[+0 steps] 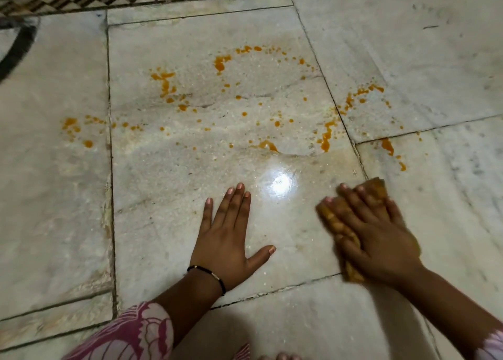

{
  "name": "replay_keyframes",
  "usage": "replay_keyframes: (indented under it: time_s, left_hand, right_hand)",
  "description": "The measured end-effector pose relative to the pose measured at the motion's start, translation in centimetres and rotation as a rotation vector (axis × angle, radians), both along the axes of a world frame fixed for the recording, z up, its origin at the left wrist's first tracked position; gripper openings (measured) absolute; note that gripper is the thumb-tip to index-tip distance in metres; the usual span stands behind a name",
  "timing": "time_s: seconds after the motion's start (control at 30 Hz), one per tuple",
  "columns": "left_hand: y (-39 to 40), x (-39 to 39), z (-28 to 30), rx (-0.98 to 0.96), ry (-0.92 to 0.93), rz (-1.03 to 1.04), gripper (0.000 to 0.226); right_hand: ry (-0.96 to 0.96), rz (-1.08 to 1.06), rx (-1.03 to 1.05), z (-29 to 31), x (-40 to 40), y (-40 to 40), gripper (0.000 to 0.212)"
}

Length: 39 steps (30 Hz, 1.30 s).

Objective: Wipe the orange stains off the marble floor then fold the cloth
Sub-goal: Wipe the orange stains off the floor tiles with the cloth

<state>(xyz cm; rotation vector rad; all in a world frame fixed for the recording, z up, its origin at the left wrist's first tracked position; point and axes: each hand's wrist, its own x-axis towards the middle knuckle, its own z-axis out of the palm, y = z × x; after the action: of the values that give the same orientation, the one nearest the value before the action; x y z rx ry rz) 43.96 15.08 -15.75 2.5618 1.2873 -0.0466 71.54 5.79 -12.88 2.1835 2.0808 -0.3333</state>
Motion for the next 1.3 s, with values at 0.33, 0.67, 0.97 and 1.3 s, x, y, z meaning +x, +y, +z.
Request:
replay_keyframes:
  time_s: [0.33, 0.67, 0.97, 1.3]
  left_hand:
    - [0.0, 0.2, 0.1, 0.000, 0.014, -0.009, 0.094]
    - [0.0, 0.2, 0.1, -0.014, 0.001, -0.006, 0.094]
    - [0.0, 0.2, 0.1, -0.017, 0.023, -0.007, 0.096]
    - [-0.1, 0.0, -0.1, -0.004, -0.026, 0.002, 0.093]
  right_hand:
    - [0.033, 0.345, 0.040, -0.8, -6.1, 7.4, 0.058]
    - [0.021, -0.078, 0.084, -0.8, -2.8, 8.6, 0.060]
    - [0.022, 0.195, 0.100, -1.4, -8.5, 9.7, 0.060]
    - [-0.012, 0.411, 0.017, -0.2, 0.8, 0.6, 0.060]
